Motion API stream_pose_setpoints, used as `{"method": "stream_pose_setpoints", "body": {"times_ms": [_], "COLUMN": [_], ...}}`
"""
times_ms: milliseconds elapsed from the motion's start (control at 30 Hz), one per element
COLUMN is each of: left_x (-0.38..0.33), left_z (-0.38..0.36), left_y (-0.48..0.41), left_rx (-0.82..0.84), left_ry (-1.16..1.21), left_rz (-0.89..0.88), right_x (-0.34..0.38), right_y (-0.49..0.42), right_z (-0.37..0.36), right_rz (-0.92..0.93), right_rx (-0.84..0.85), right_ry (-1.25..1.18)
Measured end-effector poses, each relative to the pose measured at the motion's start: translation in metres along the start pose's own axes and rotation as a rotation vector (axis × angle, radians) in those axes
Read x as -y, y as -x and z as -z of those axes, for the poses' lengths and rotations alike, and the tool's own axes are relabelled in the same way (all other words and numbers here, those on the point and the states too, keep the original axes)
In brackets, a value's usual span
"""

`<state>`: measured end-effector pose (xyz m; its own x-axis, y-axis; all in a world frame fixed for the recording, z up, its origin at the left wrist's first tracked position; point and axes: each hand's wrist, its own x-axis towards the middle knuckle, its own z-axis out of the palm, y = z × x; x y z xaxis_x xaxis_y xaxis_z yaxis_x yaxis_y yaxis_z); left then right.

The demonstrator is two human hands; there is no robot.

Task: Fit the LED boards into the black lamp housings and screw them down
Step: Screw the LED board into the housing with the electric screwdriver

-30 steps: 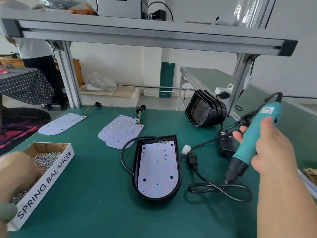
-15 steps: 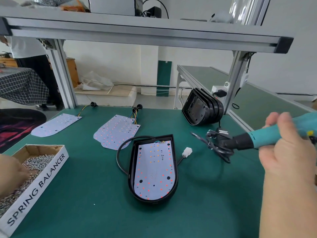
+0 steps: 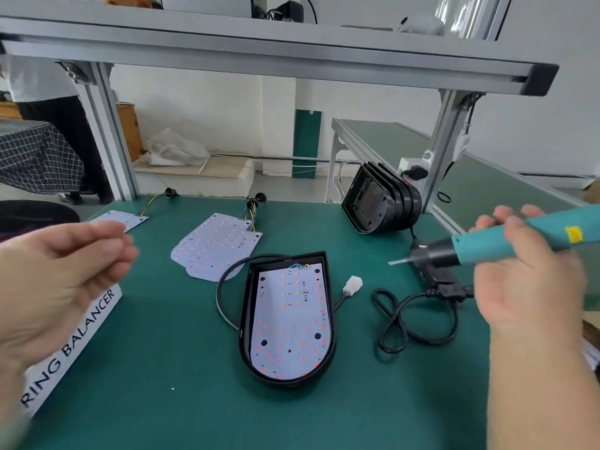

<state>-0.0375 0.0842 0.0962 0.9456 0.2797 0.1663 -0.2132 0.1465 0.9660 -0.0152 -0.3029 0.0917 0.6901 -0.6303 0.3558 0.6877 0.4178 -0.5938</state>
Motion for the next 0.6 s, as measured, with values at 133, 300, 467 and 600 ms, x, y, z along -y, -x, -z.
{"method": "stream_pose_setpoints", "body": {"times_ms": [133,300,467,600], "left_x": [0.005,0.027,0.047,0.052], "left_z": [-0.064,-0.12,-0.13,-0.125], "left_y": [0.01,0.023,0.038,0.036], "left_rx": [0.145,0.234,0.234,0.144], "left_ry": [0.246,0.327,0.133,-0.031], "left_rz": [0.1,0.305,0.265,0.153], "right_x": [-0.013,-0.034,-0.04,-0.039], "right_y": [0.017,0.043,0.056,0.057], "right_z": [-0.023,-0.043,-0.05,-0.05], "right_rz": [-0.181,-0.351,-0.405,-0.423], "right_rx": [0.026,-0.022,-0.024,-0.065], "right_ry": [-0.177,-0.145,-0.211,-0.236]}}
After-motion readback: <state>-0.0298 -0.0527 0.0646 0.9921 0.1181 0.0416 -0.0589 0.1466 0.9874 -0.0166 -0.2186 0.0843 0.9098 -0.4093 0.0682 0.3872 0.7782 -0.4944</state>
